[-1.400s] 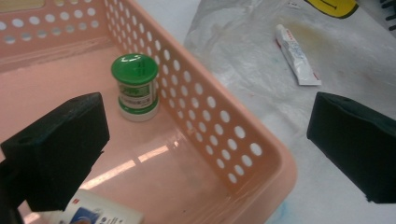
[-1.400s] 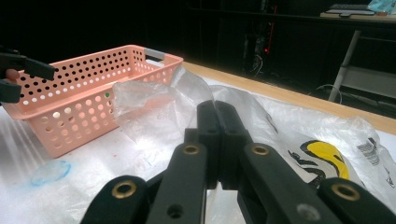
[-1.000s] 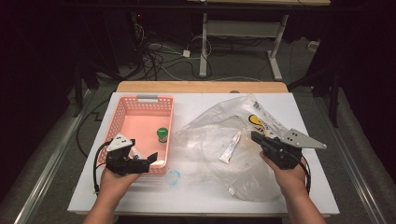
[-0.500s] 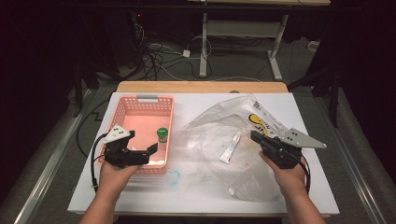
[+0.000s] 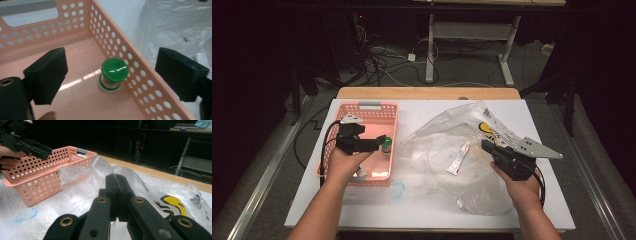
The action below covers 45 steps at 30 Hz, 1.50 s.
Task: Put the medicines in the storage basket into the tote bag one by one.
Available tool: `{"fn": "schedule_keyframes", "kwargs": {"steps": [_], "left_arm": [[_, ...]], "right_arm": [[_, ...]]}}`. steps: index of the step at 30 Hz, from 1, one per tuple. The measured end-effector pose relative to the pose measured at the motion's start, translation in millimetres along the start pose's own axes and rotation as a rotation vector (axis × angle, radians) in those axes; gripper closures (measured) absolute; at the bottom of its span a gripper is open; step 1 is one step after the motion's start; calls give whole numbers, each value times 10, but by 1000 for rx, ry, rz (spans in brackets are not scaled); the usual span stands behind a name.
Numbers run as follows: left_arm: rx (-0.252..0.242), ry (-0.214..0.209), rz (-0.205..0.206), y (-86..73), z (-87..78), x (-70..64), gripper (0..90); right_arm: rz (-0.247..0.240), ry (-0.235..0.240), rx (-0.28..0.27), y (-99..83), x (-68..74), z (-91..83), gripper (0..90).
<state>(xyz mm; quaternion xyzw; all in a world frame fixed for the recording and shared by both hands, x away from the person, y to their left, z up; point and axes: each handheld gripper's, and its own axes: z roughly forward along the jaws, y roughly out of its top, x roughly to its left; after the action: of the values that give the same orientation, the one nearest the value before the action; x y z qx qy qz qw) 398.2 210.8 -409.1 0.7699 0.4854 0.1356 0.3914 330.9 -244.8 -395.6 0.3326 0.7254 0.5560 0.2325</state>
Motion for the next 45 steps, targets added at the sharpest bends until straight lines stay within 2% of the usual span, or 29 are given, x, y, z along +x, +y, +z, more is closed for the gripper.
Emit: {"fn": "schedule_keyframes", "kwargs": {"steps": [3,10,18,26,32,38,45], "left_arm": [[36,-25,-11,31,86,35,153],[162,-39,-6,53,255,61,239],[243,-64,-6,84,412,67,264],[293,-39,3,92,522,75,296],[308,-27,9,118,581,86,319],[330,1,29,131,655,66,391],[350,2,31,112,714,65,431]], "right_arm": [[2,-2,0,-1,-4,-4,900],[4,-3,-5,6,-2,-11,900],[0,-3,-5,6,-7,-12,900],[1,-4,-5,5,-12,-14,900],[0,-4,-4,4,-12,-10,900],[3,-2,-2,-1,-16,-9,900],[7,-4,-2,-3,-22,-16,900]]}}
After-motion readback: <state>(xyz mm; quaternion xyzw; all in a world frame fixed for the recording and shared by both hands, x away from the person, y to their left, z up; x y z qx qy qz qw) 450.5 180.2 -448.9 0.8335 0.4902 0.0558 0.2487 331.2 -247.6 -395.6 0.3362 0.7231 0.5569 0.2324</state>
